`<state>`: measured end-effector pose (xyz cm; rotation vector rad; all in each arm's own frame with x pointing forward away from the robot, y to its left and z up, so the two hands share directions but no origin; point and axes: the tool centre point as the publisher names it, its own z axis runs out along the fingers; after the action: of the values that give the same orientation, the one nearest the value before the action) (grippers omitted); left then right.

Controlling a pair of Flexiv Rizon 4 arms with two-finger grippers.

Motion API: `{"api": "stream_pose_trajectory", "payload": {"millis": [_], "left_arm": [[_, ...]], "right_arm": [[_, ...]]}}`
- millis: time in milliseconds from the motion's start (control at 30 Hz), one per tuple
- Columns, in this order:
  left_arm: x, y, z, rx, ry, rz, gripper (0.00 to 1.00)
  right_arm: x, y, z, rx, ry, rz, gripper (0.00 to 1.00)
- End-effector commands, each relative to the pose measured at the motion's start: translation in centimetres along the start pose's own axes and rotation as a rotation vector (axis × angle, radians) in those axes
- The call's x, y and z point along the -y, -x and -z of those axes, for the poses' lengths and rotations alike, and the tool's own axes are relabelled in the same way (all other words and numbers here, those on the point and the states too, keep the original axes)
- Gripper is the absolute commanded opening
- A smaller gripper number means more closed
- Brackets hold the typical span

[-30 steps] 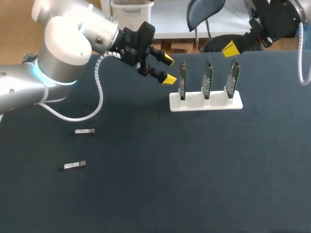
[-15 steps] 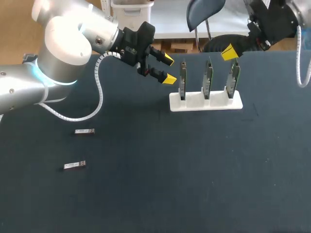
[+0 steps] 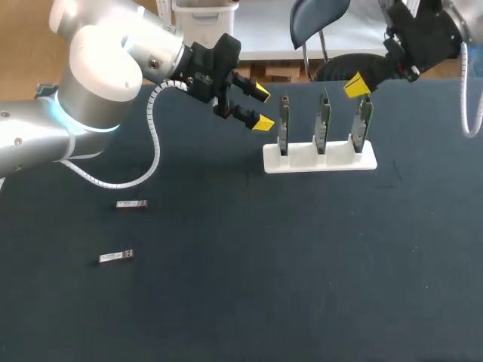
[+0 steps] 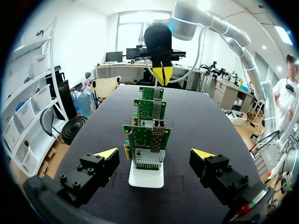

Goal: Pick up the optical module with the left hand, and insert it into the network port with the right hand.

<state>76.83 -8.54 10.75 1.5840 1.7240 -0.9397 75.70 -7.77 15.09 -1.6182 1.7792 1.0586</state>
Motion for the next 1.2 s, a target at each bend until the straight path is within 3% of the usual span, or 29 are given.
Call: {"api": "stream_pose_trajectory", "payload": {"millis": [33, 133, 167, 200, 833, 1200], "left_arm": [[0.1, 0.0, 0.0, -0.003, 0.003, 0.001, 1.00], [0.1, 0.0, 0.0, -0.003, 0.003, 0.001, 1.00], [0.1, 0.0, 0.0, -0.003, 0.003, 0.001, 1.00], [0.1, 0.0, 0.0, -0.003, 0.003, 0.001, 1.00], [0.1, 0.0, 0.1, 0.002, 0.001, 0.003, 1.00], [0.8, -1.0, 2.9, -0.107, 0.066, -0.037, 1.00]], "right_arm": [[0.3, 0.0, -0.2, -0.006, -0.008, -0.006, 0.00], [0.3, 0.0, -0.3, -0.001, -0.016, -0.009, 0.00], [0.3, 0.1, -0.3, -0.003, -0.011, -0.002, 0.29], [0.3, 0.1, -0.3, -0.003, -0.011, -0.002, 1.00], [0.3, 0.1, -0.3, -0.003, -0.011, -0.002, 1.00], [0.3, 0.1, -0.3, -0.003, -0.011, -0.002, 1.00]]}}
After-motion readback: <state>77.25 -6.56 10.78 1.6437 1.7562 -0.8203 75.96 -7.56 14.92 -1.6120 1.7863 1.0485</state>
